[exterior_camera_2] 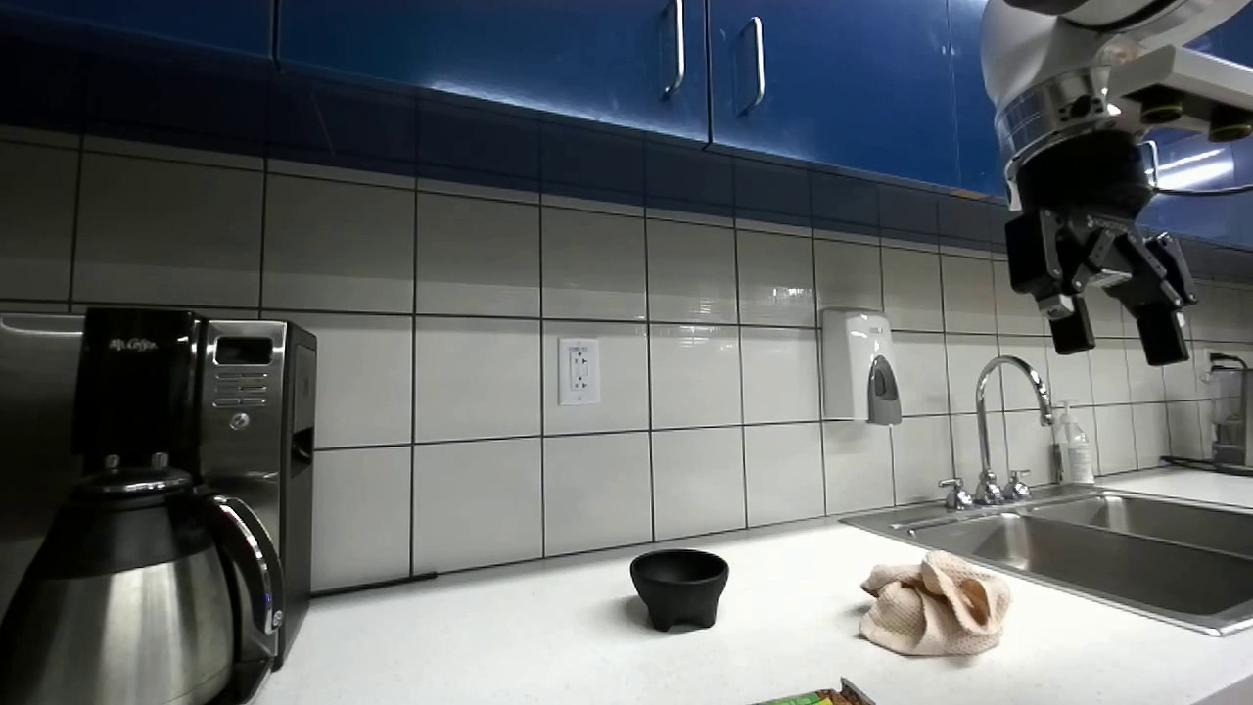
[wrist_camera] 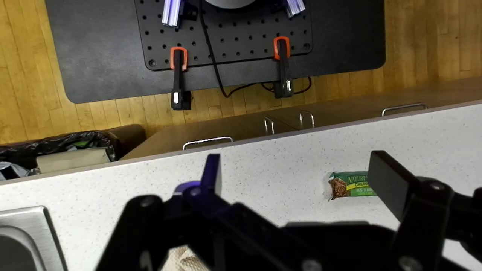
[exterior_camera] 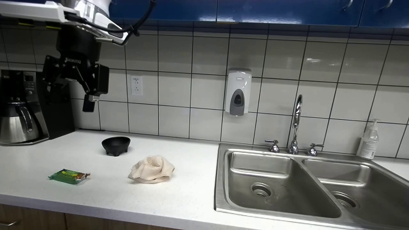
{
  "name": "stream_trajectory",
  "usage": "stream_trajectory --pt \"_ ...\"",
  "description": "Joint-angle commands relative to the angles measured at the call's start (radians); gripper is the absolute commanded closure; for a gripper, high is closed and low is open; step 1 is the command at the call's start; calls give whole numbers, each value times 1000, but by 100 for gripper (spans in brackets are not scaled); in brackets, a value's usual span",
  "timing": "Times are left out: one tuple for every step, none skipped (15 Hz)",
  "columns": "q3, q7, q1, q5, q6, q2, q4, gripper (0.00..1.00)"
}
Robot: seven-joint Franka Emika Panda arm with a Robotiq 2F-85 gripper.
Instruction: Pick up the green rectangular object and put it in the black bowl
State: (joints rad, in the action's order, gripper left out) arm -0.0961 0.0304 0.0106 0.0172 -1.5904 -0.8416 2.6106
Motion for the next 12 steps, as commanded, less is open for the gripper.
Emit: stream_trajectory --pt "7 32 5 -3 -36 39 -13 0" --pt "6 49 -1 -10 -58 64 -20 0" --pt "4 73 -8 -18 -80 92 -28 0" --pt "4 94 -12 -25 -103 111 -32 0" --pt "1 125 -19 -33 -123 141 -40 0" --pt "2 145 -22 -41 -143 166 -45 0" --pt "3 160 -24 -51 -162 193 -50 0" --pt "2 181 -27 -58 -179 219 -55 0" --pt "2 197 -29 -65 -194 245 -59 0" --pt "1 213 -31 -71 -207 267 -62 0" --pt "0 231 -33 -77 -219 288 -65 0" --pt "2 245 -33 -84 -235 308 -67 0"
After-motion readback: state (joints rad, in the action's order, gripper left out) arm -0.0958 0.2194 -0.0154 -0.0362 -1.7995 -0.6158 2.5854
